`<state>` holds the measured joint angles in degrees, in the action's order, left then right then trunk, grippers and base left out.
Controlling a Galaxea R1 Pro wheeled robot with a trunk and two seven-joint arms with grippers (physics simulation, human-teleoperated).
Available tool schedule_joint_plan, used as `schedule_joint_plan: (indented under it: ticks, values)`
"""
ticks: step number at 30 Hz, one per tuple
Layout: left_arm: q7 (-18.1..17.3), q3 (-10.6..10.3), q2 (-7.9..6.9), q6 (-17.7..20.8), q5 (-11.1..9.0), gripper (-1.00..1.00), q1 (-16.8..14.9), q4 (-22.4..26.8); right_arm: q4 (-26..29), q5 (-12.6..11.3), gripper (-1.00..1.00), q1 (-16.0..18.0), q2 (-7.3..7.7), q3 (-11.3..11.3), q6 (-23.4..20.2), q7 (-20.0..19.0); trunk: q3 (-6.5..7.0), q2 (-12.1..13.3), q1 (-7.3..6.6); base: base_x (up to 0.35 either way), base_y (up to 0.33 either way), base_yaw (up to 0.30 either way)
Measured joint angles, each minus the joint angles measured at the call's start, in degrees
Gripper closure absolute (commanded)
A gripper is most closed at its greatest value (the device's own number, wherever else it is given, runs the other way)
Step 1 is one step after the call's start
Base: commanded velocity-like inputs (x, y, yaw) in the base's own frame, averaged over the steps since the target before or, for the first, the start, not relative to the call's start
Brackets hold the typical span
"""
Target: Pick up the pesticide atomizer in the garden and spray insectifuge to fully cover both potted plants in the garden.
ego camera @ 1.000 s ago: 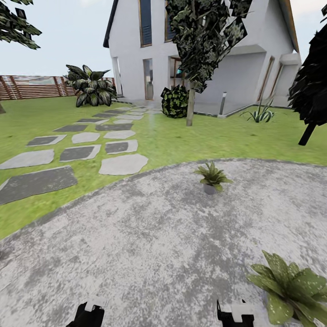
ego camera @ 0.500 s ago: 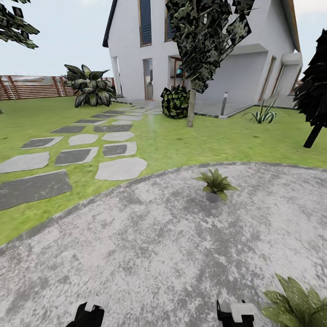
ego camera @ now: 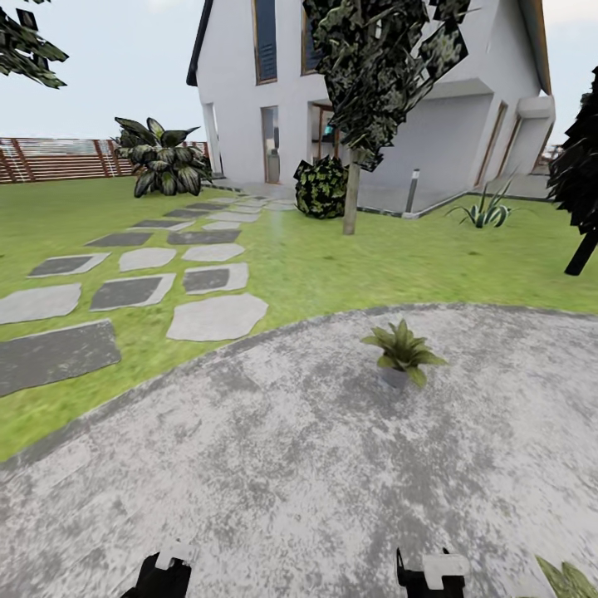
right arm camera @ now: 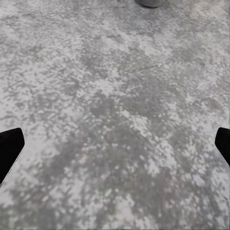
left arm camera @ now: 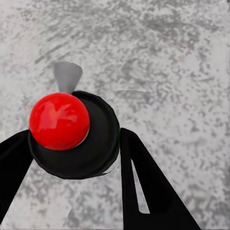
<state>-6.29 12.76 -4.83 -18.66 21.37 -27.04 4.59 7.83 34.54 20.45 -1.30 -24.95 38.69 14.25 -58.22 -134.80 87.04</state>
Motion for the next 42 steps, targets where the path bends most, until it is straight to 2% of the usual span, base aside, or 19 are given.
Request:
schedule_joint_plan:
  ticks: [19,42]
  values:
    - [0.00,0.00,0.00,0.00,0.00,1.00,0.00,0.00,0.02,0.00,-1.00,0.00,0.01,-0.03,0.00,0.09,0.00,0.00,0.00,0.334,0.001,-0.006]
    - [0.02,-0.01,0.01,-0.08,0.02,1.00,0.13,-0.02,-0.02,0.00,-1.00,-0.01,0.01,0.01,0.00,0.08,0.00,0.00,0.00,0.287,0.200,-0.254]
